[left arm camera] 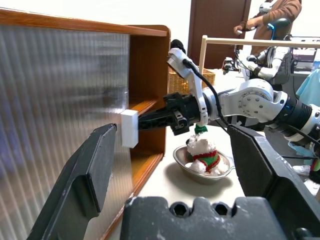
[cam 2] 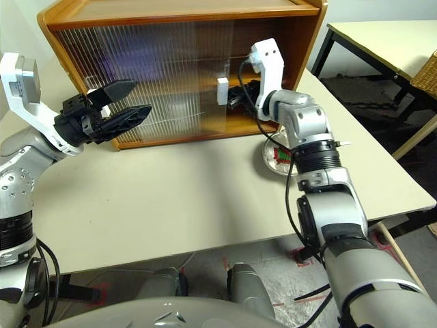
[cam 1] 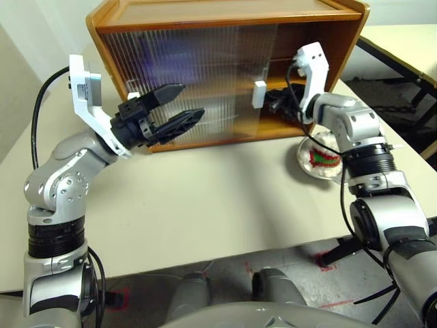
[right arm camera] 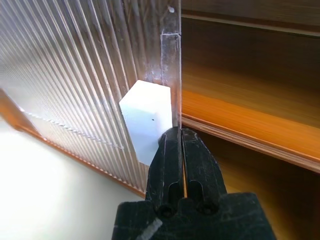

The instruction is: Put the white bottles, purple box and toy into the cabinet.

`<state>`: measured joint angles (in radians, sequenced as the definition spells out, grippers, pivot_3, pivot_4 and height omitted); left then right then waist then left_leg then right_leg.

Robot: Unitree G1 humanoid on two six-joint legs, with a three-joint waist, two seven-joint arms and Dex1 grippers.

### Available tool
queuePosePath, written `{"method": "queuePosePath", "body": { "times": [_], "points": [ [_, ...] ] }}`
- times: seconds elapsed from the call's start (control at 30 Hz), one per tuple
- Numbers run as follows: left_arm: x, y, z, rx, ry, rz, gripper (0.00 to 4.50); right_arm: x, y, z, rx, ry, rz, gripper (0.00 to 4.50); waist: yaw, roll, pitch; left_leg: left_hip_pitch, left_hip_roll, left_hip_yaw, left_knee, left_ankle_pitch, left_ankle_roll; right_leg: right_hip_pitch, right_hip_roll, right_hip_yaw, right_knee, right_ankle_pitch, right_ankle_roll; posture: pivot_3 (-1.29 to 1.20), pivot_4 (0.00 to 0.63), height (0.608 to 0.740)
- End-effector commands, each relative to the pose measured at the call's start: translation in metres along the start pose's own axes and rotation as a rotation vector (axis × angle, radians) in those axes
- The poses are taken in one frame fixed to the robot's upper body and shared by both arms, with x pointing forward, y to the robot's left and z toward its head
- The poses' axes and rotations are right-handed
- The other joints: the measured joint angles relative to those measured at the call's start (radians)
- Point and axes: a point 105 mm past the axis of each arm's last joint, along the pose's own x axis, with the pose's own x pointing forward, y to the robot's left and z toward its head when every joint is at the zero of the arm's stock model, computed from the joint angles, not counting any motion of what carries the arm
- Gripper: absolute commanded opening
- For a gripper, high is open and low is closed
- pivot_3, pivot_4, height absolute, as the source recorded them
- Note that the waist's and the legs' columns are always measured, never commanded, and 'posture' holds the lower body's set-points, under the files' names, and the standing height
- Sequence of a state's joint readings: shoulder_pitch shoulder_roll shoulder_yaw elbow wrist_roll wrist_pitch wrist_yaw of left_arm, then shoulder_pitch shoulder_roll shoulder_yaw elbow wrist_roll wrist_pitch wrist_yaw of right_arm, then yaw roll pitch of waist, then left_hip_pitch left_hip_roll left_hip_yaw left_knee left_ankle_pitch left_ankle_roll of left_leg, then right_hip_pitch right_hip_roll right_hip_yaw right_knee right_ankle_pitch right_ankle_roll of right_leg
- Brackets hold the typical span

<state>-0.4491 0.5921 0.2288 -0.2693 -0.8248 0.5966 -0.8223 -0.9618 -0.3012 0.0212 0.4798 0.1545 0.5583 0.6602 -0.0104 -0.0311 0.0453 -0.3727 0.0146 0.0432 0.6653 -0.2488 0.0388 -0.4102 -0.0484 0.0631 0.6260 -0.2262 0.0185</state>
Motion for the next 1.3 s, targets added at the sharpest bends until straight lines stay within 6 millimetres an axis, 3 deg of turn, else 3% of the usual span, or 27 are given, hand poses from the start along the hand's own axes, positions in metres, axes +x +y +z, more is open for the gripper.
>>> {"method": "queuePosePath", "body": {
  "times": [0.03,0.23,0.4,0.5,0.7,0.8,0.9,1.13,1.3],
  "points": [
    [-0.001,-0.003,0.002,0.014,-0.007,-0.003,4.50,0.011,0.020,0.016,-0.012,-0.040,0.056,0.04,0.001,0.000,0.000,0.000,0.000,0.000,0.000,0.000,0.000,0.000,0.000,0.000,0.000,0.000,0.000,0.16,0.000,0.740],
    [0.000,-0.003,0.002,0.014,-0.009,-0.002,4.50,0.022,0.036,0.020,0.000,-0.054,0.098,0.04,-0.001,0.000,0.000,0.000,0.000,0.000,0.000,0.000,-0.001,-0.001,0.000,0.000,0.000,0.001,-0.001,0.16,0.000,0.740],
    [0.000,-0.004,0.001,0.012,-0.010,-0.005,4.50,0.020,0.032,0.020,-0.012,-0.055,0.087,0.04,-0.002,0.000,0.000,0.000,0.001,0.000,-0.002,0.000,-0.001,-0.002,0.001,0.000,0.001,0.001,-0.003,0.16,0.000,0.740],
    [0.001,-0.005,0.001,0.012,-0.012,-0.008,4.50,0.011,0.021,0.021,-0.027,-0.057,0.072,0.04,0.000,0.000,0.000,0.000,0.001,0.000,-0.002,0.000,-0.001,-0.002,0.001,-0.001,0.001,0.001,-0.003,0.15,0.000,0.740],
    [0.008,-0.006,-0.003,-0.006,-0.023,-0.036,4.50,-0.037,-0.016,0.031,-0.053,-0.123,0.041,0.04,0.020,0.000,0.000,-0.002,-0.001,0.000,-0.001,0.000,-0.001,-0.001,-0.002,-0.001,-0.001,-0.001,0.000,0.11,0.000,0.740],
    [0.010,-0.006,-0.005,-0.016,-0.025,-0.050,4.50,-0.056,-0.035,0.037,-0.033,-0.195,-0.060,0.77,0.022,-0.001,0.000,-0.002,-0.001,0.001,-0.001,-0.001,-0.002,-0.001,-0.002,-0.001,-0.002,-0.001,0.001,0.08,0.000,0.740],
    [0.012,-0.005,-0.007,-0.023,-0.025,-0.064,4.50,-0.076,-0.046,0.037,-0.063,-0.271,-0.130,1.81,0.022,0.000,0.000,-0.003,-0.001,0.001,-0.002,-0.001,-0.003,-0.001,-0.002,-0.001,-0.002,-0.002,0.001,0.06,0.000,0.740],
    [0.017,-0.003,-0.009,-0.032,-0.029,-0.092,4.50,-0.135,-0.061,0.009,-0.015,-0.358,-0.319,4.46,0.016,-0.001,0.000,-0.003,-0.002,0.001,-0.001,-0.001,-0.003,-0.001,-0.002,-0.001,-0.003,-0.004,0.004,0.01,0.000,0.740],
    [0.021,-0.004,-0.011,-0.041,-0.031,-0.109,4.50,-0.167,-0.049,-0.011,-0.018,-0.434,-0.401,4.46,-0.007,-0.001,0.000,-0.002,-0.001,0.001,-0.001,-0.001,-0.003,0.002,-0.002,0.000,-0.004,-0.006,0.007,-0.01,0.000,0.740]
  ]
}}
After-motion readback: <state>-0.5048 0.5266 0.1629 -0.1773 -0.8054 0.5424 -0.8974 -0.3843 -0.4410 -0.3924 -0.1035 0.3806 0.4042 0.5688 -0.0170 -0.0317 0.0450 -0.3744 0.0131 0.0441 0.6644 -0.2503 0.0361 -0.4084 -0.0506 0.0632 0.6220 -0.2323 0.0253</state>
